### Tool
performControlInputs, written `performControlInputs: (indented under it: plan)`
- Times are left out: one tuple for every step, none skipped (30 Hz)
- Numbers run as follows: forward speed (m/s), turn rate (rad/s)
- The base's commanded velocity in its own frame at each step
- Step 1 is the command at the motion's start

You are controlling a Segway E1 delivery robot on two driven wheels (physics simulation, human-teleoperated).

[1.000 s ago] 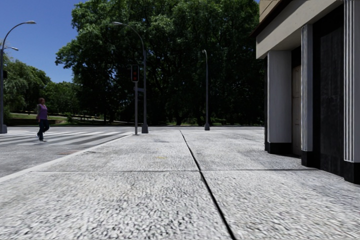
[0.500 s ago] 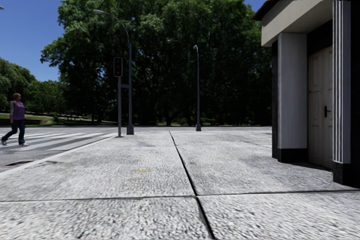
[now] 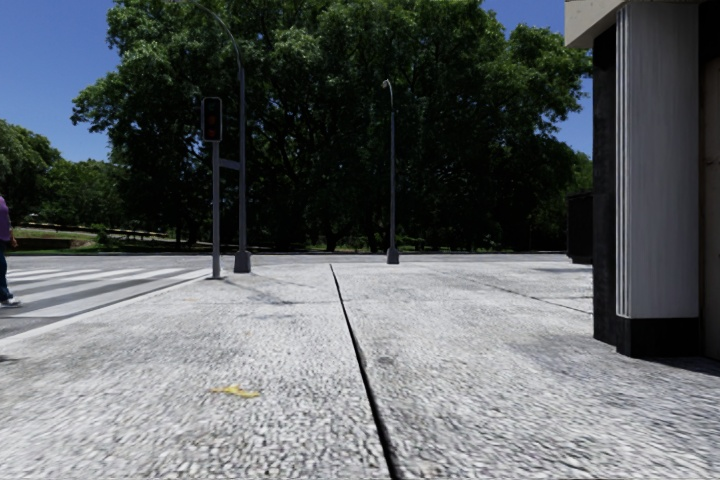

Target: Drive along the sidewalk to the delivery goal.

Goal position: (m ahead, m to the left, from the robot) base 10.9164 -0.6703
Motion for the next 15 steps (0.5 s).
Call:
performControlInputs:
  plan:
    - [2.0,0.0]
    - [2.0,0.0]
    - [2.0,0.0]
    - [2.0,0.0]
    - [2.0,0.0]
    - [2.0,0.0]
    - [2.0,0.0]
    - [2.0,0.0]
    - [2.0,0.0]
    - [2.0,0.0]
    - [2.0,0.0]
    - [2.0,0.0]
    - [2.0,0.0]
    - [2.0,0.0]
    - [2.0,0.0]
